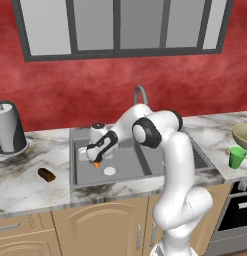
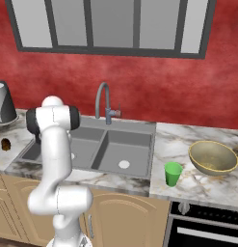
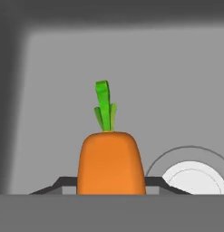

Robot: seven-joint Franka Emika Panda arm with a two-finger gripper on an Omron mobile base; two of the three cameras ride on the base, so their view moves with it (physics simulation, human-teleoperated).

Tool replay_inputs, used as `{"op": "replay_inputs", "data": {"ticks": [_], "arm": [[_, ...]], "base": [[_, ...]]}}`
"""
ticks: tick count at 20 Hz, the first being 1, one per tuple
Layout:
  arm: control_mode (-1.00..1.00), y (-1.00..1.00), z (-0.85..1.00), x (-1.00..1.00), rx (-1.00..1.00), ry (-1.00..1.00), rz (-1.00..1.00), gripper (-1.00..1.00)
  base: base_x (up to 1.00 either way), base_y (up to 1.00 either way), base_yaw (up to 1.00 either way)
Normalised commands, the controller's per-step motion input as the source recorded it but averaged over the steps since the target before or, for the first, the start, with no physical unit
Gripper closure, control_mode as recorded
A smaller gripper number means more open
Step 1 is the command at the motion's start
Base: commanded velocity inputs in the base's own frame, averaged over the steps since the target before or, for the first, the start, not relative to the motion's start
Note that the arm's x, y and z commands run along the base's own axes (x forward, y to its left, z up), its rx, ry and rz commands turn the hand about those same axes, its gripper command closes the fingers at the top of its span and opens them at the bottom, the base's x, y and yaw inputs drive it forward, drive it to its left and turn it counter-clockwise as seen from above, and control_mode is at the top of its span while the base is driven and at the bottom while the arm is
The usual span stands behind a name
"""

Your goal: Remove the sweet potato and carrot from the sink. Then move the bowl and cup from the counter to the sink for washing.

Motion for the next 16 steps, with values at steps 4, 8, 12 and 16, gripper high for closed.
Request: {"op": "replay_inputs", "data": {"ticks": [4,8,12,16], "arm": [[-1.00,0.00,0.39,-0.35,-0.09,0.00,0.04,1.00],[-1.00,0.00,0.37,-0.37,-0.08,0.00,0.03,1.00],[-1.00,0.06,0.35,-0.37,-0.02,0.01,0.04,1.00],[-1.00,0.14,0.34,-0.34,0.00,0.06,0.05,1.00]], "base": [[0.00,0.00,0.00],[0.00,0.00,0.00],[0.00,0.00,0.00],[0.00,0.00,0.00]]}}
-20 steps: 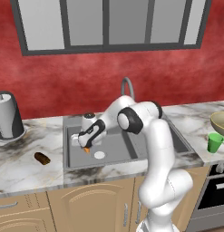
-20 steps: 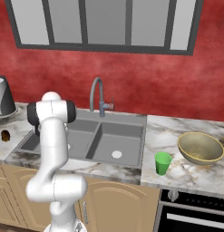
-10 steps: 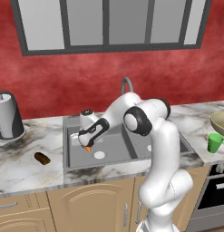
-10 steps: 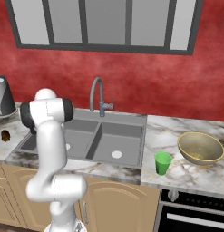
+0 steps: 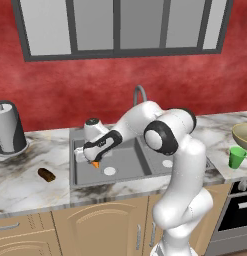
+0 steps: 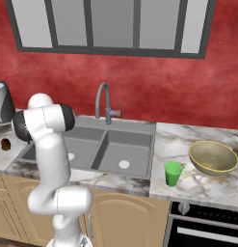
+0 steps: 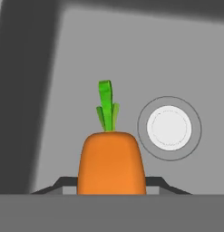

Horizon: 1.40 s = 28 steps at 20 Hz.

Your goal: Remove the sweet potato and carrot from the sink. Then move the bowl and cup from the counter to the sink for washing.

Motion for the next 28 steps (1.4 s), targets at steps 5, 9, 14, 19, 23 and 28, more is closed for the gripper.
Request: {"op": "replay_inputs", "data": {"ticks": [5,9,14,19,23,28], "arm": [[-1.00,0.20,0.28,-0.34,0.03,0.03,0.03,1.00],[-1.00,0.30,0.18,-0.31,0.09,0.01,0.00,1.00],[-1.00,0.38,0.07,-0.26,0.06,0.00,0.00,1.00],[-1.00,0.47,0.00,-0.19,0.01,0.00,0.00,1.00],[-1.00,0.49,0.00,-0.09,0.00,0.00,0.00,1.00],[-1.00,0.48,0.00,-0.06,0.00,0.03,0.00,1.00]], "base": [[0.00,0.00,0.00],[0.00,0.00,0.00],[0.00,0.00,0.00],[0.00,0.00,0.00],[0.00,0.00,0.00],[0.00,0.00,0.00]]}}
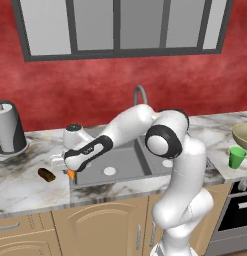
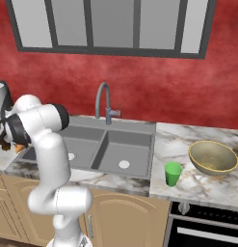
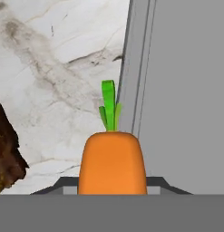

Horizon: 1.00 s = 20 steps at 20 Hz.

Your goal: Remove the sweet potato and carrot from the sink. Then move the bowl and cup from the counter to the sink for washing.

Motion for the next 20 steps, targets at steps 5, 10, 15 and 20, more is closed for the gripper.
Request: {"op": "replay_inputs", "data": {"ticks": [5,10,15,20], "arm": [[-1.00,0.45,0.00,-0.02,0.00,0.01,0.01,1.00],[-1.00,0.41,0.01,-0.03,0.00,0.00,0.04,1.00],[-1.00,0.24,0.08,-0.16,-0.02,0.00,0.00,1.00],[-1.00,0.09,0.14,-0.17,-0.08,0.00,0.00,1.00]], "base": [[0.00,0.00,0.00],[0.00,0.00,0.00],[0.00,0.00,0.00],[0.00,0.00,0.00]]}}
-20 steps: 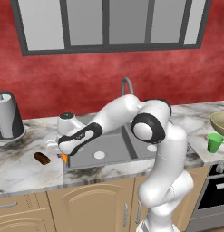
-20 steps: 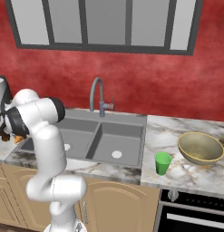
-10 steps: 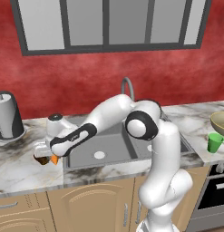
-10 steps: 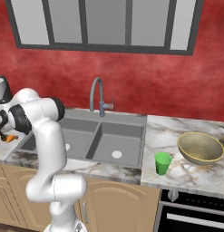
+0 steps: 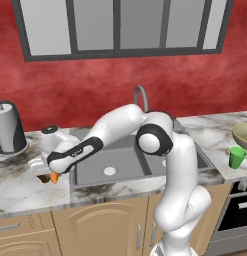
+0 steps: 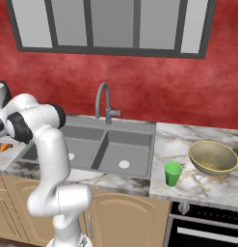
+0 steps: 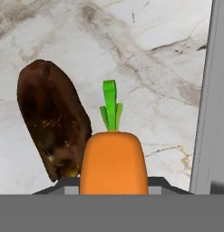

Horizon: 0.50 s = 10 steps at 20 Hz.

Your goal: Remove the sweet potato and carrot from the sink. Then move the bowl and cup from the counter to the sink for washing.

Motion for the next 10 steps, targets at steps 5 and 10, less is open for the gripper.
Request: {"op": "replay_inputs", "data": {"ticks": [5,10], "arm": [[-1.00,0.00,0.08,-0.18,-0.11,0.00,0.00,1.00],[-1.00,0.04,0.05,-0.25,-0.03,0.00,0.00,1.00]], "base": [[0.00,0.00,0.00],[0.00,0.00,0.00]]}}
